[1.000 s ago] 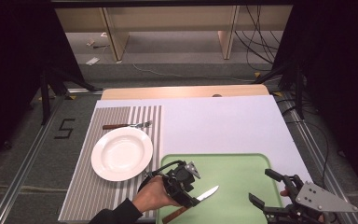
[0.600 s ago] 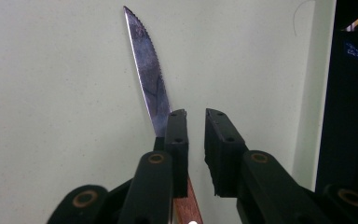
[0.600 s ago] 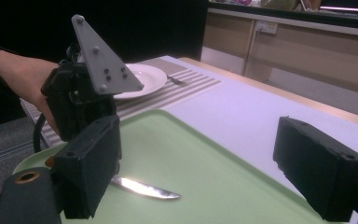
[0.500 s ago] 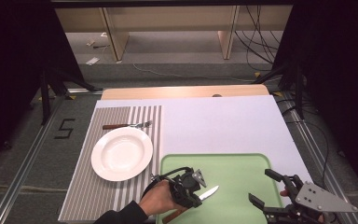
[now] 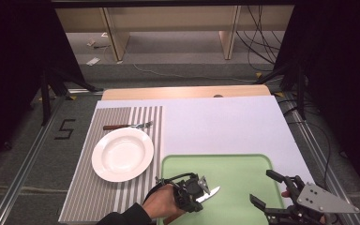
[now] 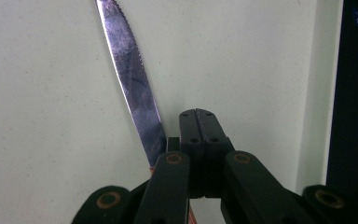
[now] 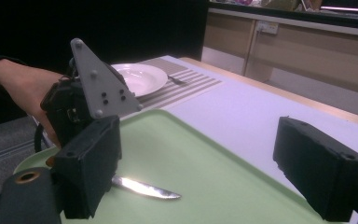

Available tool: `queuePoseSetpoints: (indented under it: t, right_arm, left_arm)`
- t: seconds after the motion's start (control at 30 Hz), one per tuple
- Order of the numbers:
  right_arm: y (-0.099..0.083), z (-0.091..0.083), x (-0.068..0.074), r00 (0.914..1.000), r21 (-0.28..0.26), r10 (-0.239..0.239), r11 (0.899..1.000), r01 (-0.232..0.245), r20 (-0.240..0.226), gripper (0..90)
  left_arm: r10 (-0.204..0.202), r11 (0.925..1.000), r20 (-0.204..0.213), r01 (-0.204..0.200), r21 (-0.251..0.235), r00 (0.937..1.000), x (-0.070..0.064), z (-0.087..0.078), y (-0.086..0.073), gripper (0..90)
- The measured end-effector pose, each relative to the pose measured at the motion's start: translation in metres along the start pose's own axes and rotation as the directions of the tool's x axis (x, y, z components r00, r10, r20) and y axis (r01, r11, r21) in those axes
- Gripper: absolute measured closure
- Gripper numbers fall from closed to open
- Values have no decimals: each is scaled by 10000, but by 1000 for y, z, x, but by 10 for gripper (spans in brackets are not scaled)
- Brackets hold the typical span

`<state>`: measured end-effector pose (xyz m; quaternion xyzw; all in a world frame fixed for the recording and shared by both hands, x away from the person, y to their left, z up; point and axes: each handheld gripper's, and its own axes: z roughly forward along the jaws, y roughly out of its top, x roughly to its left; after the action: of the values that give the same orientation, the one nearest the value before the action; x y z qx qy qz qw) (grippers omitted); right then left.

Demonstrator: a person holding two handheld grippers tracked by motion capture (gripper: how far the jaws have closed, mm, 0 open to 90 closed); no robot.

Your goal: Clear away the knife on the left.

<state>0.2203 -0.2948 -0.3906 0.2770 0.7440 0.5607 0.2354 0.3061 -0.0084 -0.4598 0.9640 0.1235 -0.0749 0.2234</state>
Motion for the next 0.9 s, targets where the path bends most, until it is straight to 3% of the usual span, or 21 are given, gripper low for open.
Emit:
queuePoseSetpoints:
  t: [0.3, 0.43, 0.47, 0.9]
  right_arm:
    - [0, 0, 0, 10000, 13, -31, 10000, 31, -13, 163]
    - [0, 0, 1, 10000, 22, -55, 10000, 55, -27, 163]
    - [0, 0, 1, 10000, 19, -65, 10000, 65, -20, 163]
    - [0, 0, 1, 10000, 7, -51, 10000, 51, -31, 163]
  left_arm:
    - [-118, 9996, -308, 125, 246, 9995, 5, -1, -3, 899]
    - [-313, 9992, -494, 324, 223, 9983, 11, -4, -6, 899]
    - [-522, 9985, -471, 530, 142, 9975, 13, -5, -7, 899]
    - [-920, 9952, -863, 944, 244, 9920, 23, -11, -16, 899]
